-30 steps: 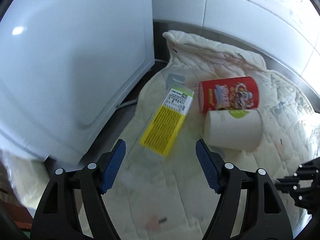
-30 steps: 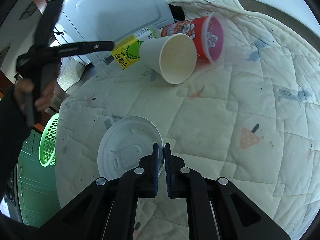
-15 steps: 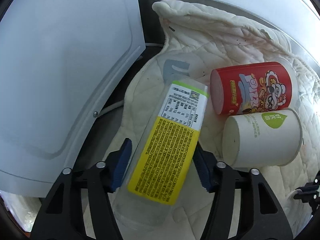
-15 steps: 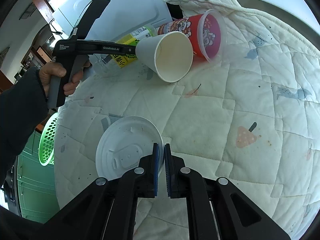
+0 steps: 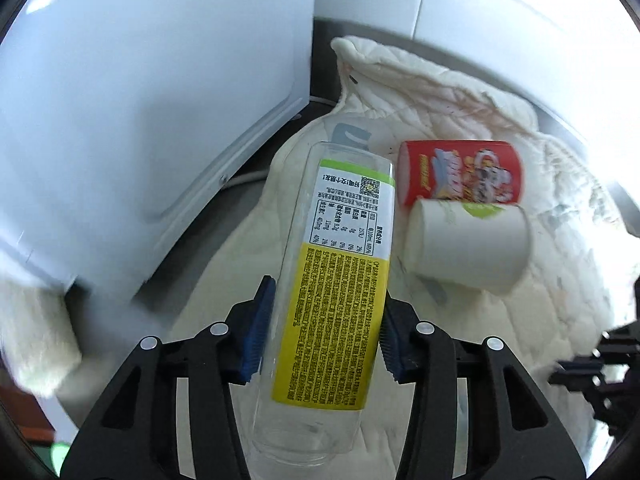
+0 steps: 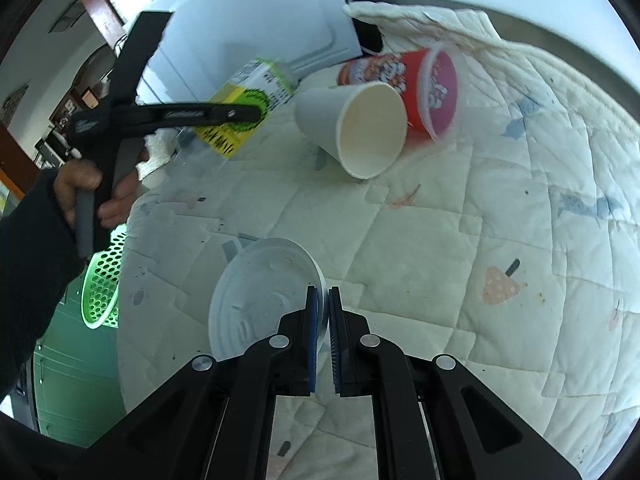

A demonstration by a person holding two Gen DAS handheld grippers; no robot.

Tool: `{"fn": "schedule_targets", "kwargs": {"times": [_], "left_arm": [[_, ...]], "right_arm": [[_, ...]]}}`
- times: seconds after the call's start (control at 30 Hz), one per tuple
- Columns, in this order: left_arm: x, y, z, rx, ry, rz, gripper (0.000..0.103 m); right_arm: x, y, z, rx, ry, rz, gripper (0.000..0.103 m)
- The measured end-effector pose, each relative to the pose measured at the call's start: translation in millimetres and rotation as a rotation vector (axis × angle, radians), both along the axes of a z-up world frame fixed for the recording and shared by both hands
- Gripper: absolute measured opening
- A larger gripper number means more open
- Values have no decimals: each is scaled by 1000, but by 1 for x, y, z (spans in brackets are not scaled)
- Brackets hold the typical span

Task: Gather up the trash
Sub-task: 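Carry the bottle in the left tool and lid in the right tool into the basket, releasing both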

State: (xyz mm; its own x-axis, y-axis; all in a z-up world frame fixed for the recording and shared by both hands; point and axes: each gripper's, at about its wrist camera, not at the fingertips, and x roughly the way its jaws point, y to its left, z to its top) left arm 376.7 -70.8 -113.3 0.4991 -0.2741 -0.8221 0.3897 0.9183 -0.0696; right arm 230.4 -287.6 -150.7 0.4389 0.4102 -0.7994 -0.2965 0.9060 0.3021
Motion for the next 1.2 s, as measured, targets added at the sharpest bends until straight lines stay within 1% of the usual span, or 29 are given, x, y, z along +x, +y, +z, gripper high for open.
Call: {"fn": "schedule_targets", "kwargs": {"times": [0.17, 0.27, 0.37, 0.5, 0.53, 0.63, 0.73, 0.9, 1.07, 1.2], "left_arm": [[-39, 33, 13, -44, -9, 61, 46], [-75, 67, 26, -76, -26, 123, 46], [-92, 94, 30, -96, -43, 186, 45], [-137, 153, 45, -119, -77, 309, 45], [-144, 162, 46, -119, -82, 331, 44], [-172, 204, 50, -109, -98, 418, 44], [-198, 247, 50, -95, -97, 513, 43], [-235, 318, 36, -80, -80, 674, 43], [-253, 365, 10, -82, -33, 786, 43], [-255, 391, -20, -85, 12, 854, 43]], "right_arm": [[-4, 18, 11, -6, -26, 47, 5], [-7, 35, 20, -12, -46, 91, 5], [-9, 57, 30, -22, -70, 140, 5], [-14, 88, 44, -30, -108, 211, 5], [-15, 99, 49, -31, -119, 235, 5], [-18, 123, 59, -32, -141, 289, 5], [-21, 155, 67, -29, -160, 351, 5], [-27, 214, 72, -23, -173, 455, 5], [-27, 272, 73, -24, -180, 535, 5], [-23, 319, 69, -26, -176, 567, 5]]}}
